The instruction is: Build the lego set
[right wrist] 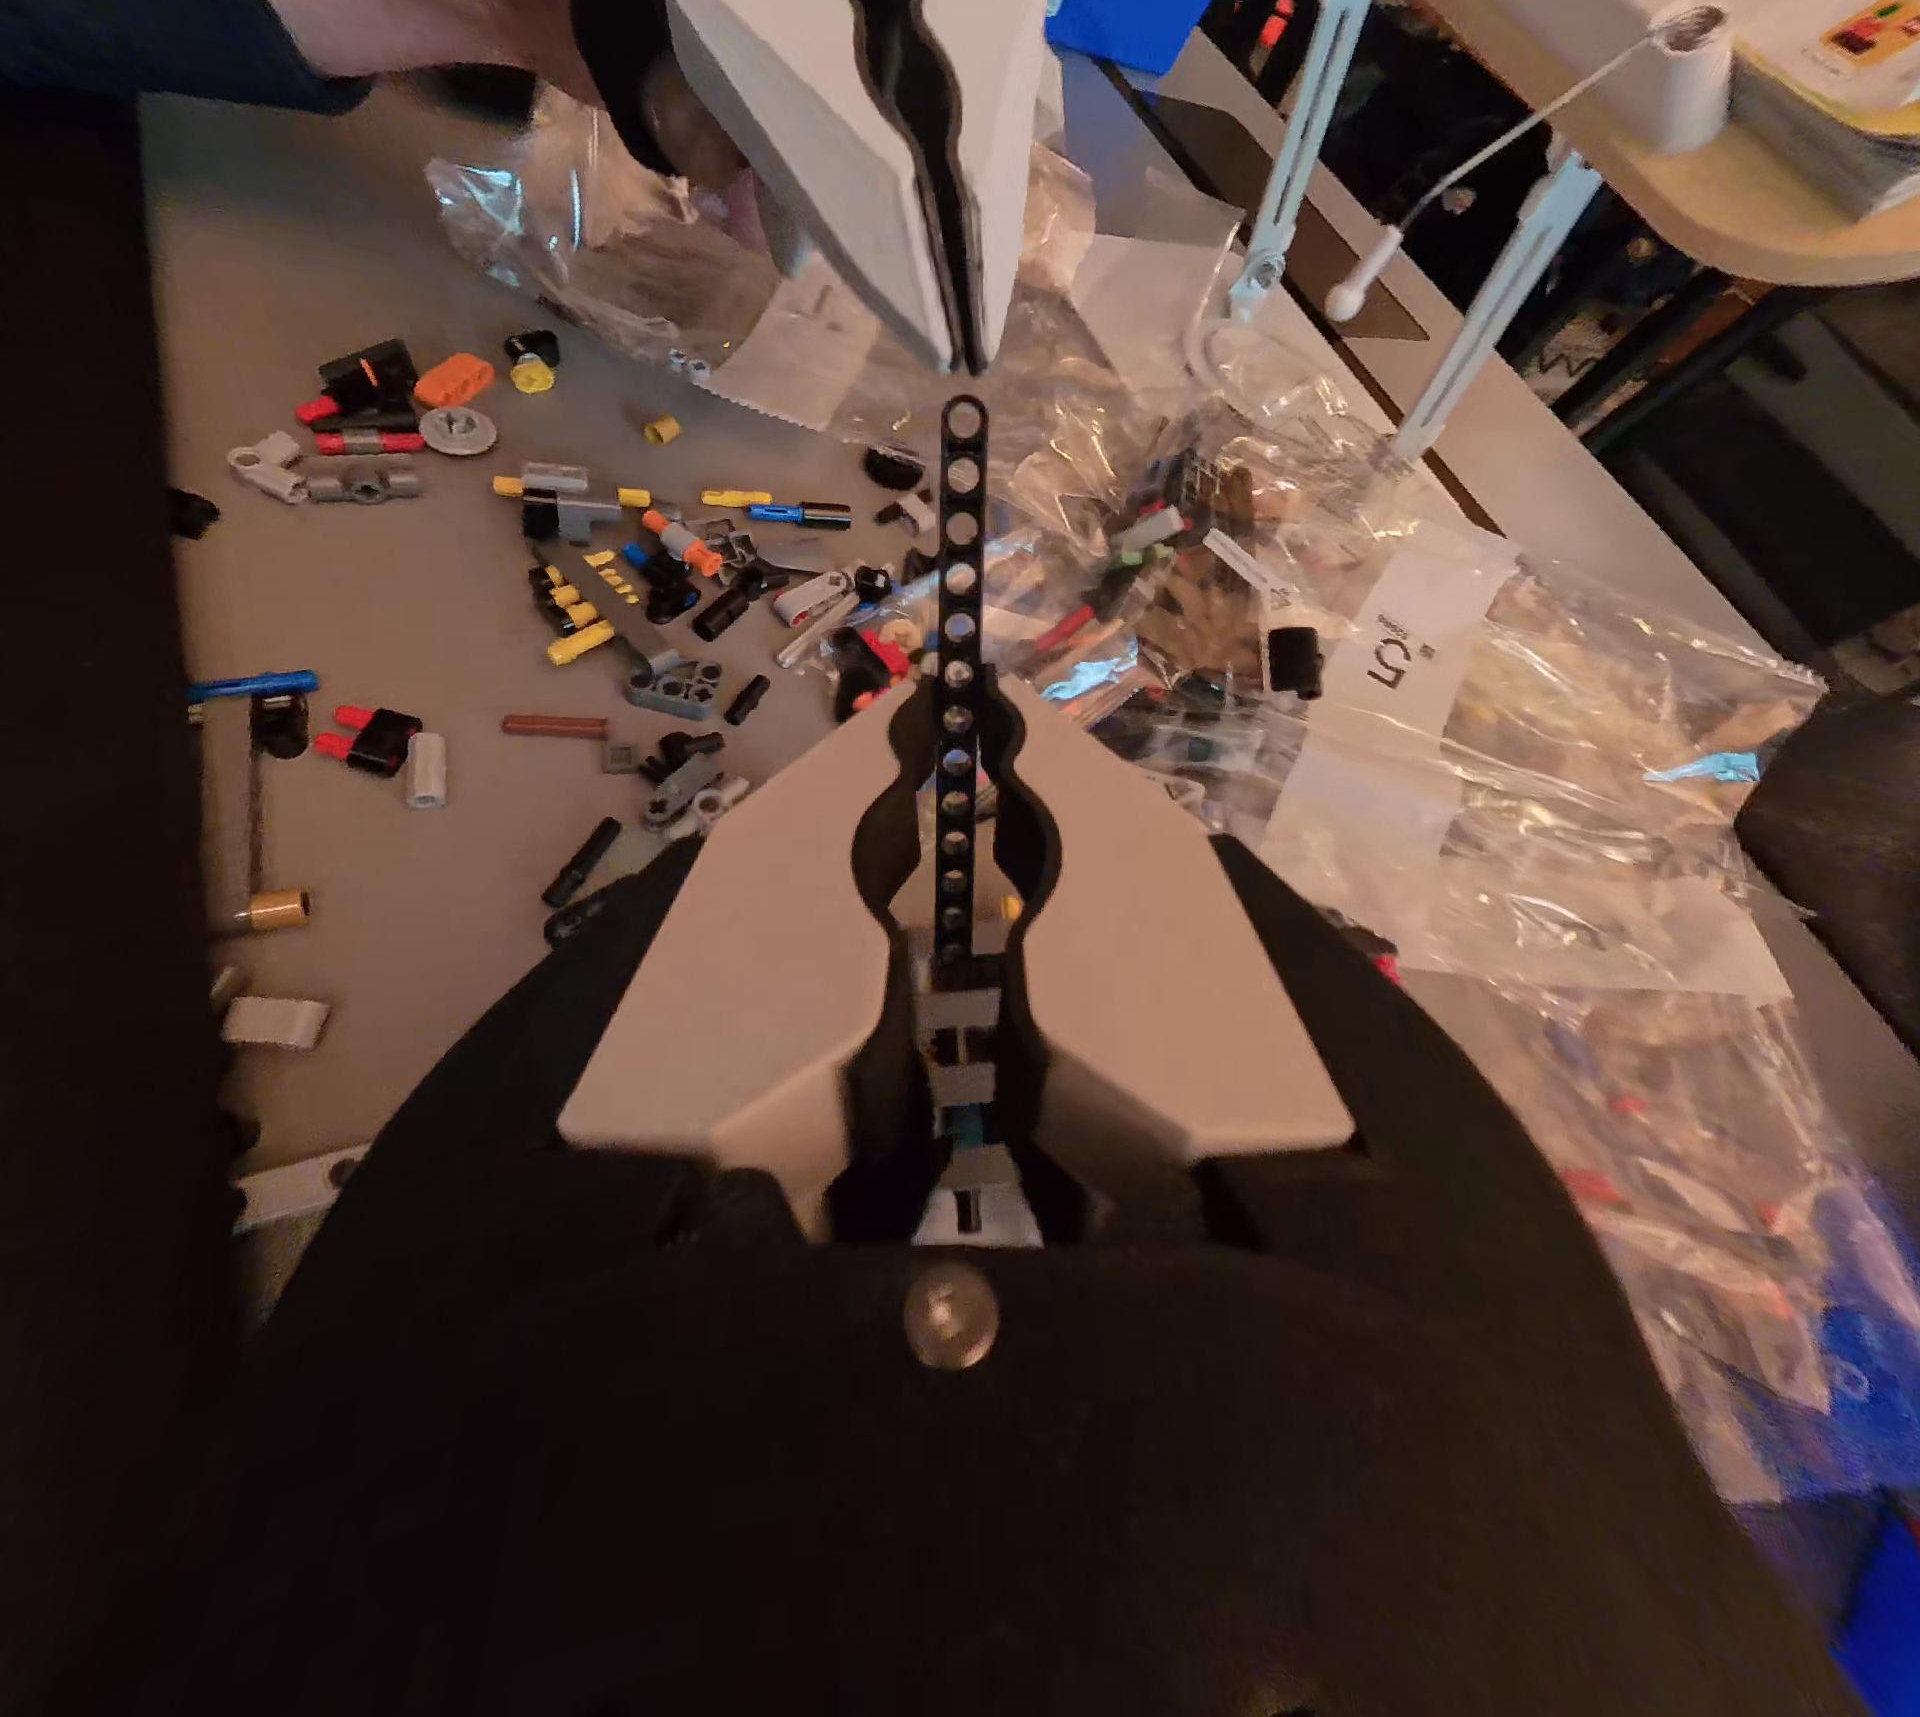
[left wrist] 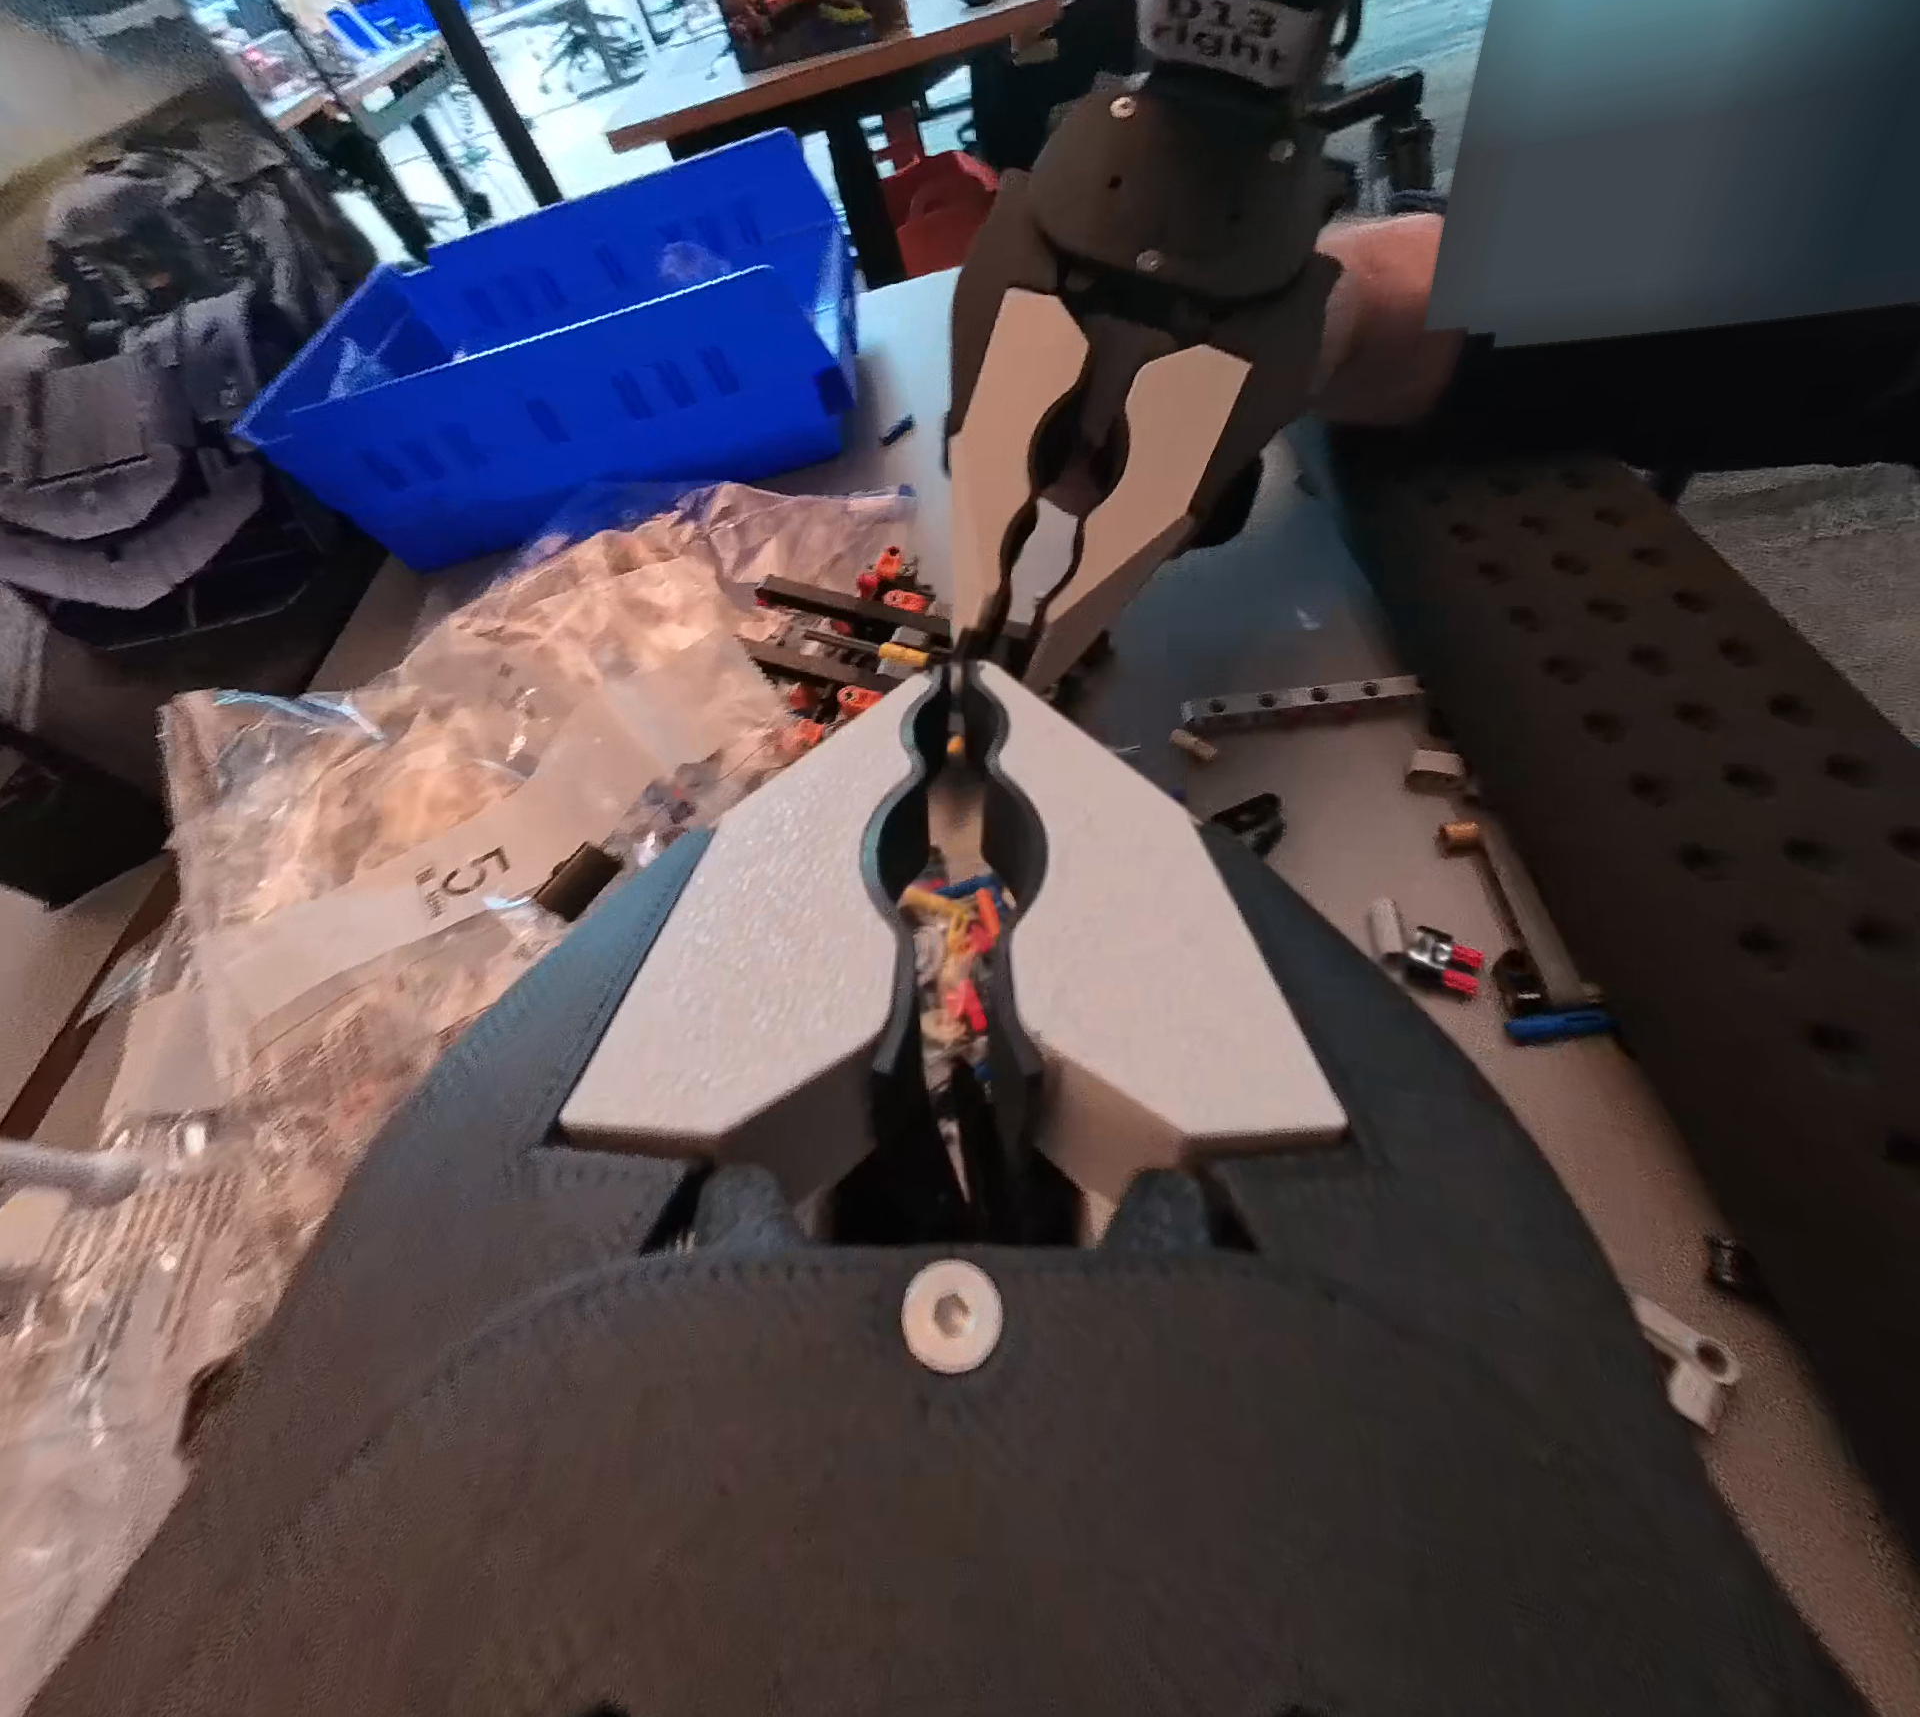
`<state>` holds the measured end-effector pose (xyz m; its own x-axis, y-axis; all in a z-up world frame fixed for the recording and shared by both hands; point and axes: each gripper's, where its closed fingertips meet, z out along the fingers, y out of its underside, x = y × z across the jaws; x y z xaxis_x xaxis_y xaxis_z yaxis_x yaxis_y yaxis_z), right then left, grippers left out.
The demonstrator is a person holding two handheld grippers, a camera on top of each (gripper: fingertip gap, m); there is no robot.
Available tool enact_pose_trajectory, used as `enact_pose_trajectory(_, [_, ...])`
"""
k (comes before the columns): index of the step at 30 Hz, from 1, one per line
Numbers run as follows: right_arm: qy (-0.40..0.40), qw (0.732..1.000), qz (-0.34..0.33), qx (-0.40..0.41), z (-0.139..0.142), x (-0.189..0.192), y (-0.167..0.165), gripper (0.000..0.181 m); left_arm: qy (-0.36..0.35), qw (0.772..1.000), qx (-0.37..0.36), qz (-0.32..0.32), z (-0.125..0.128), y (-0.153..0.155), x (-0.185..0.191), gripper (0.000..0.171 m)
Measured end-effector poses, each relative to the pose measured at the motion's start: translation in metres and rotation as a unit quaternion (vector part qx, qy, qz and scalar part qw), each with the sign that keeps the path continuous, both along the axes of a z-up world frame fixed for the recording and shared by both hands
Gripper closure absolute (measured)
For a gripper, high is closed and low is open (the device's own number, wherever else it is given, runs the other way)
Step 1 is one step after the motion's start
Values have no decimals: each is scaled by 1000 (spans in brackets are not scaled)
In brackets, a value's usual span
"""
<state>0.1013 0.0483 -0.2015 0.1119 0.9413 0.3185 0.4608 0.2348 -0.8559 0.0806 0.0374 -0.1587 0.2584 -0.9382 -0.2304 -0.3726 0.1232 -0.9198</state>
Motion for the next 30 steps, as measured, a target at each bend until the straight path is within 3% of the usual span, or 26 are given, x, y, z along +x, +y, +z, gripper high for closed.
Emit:
enact_pose_trajectory(7, [7,1000,-20,-12,0,5,9,177,51,993,3,105,-7,33,-39,160])
enact_pose_trajectory(15, [10,1000,-17,-11,0,1,10,177,151,956,-18,250,-21,59,-120,148])
enact_pose_trajectory(20, [-14,1000,-14,4,12,-25,11,177,165,955,-99,226,-39,40,-139,136])
enact_pose_trajectory(26, [-82,996,8,38,15,-93,24,177,261,926,-157,223,-96,39,-142,122])
enact_pose_trajectory(30, [-67,997,-2,49,12,-114,44,177,275,921,-182,206,-118,39,-137,133])
